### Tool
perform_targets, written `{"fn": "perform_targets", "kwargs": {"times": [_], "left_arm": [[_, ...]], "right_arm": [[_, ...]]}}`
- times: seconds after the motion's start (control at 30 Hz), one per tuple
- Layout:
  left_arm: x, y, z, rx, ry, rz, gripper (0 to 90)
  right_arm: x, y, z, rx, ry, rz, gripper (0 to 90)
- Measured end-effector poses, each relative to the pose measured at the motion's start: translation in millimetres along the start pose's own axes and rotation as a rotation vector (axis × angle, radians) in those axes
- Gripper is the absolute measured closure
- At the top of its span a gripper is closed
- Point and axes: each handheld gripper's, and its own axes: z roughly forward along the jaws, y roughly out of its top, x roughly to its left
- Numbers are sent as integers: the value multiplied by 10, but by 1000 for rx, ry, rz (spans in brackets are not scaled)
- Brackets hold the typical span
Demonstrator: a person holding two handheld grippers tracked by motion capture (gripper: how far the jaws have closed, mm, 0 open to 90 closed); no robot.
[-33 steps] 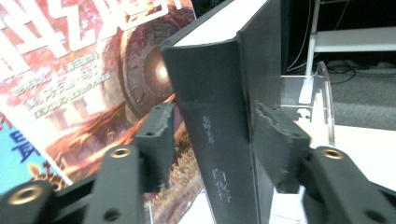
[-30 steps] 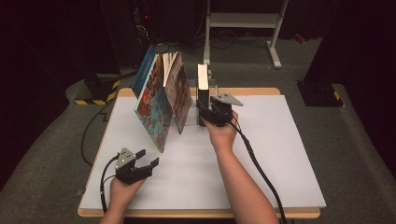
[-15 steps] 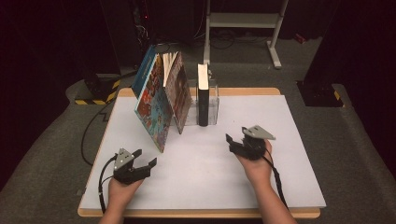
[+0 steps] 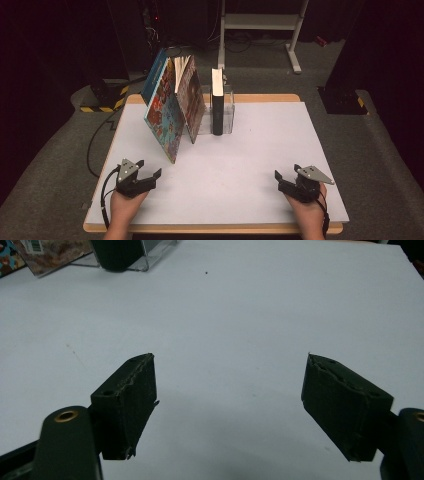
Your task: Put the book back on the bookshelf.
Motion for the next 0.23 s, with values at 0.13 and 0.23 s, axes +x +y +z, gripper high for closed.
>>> {"fn": "perform_targets", "kwargs": {"times": [0.13,0.23], "left_arm": [[-19,1,-11,1,2,8,222],[-18,2,-23,-1,2,7,216]], "right_arm": [[5,8,14,-1,4,-18,208],[-34,17,14,-4,1,4,200]]}}
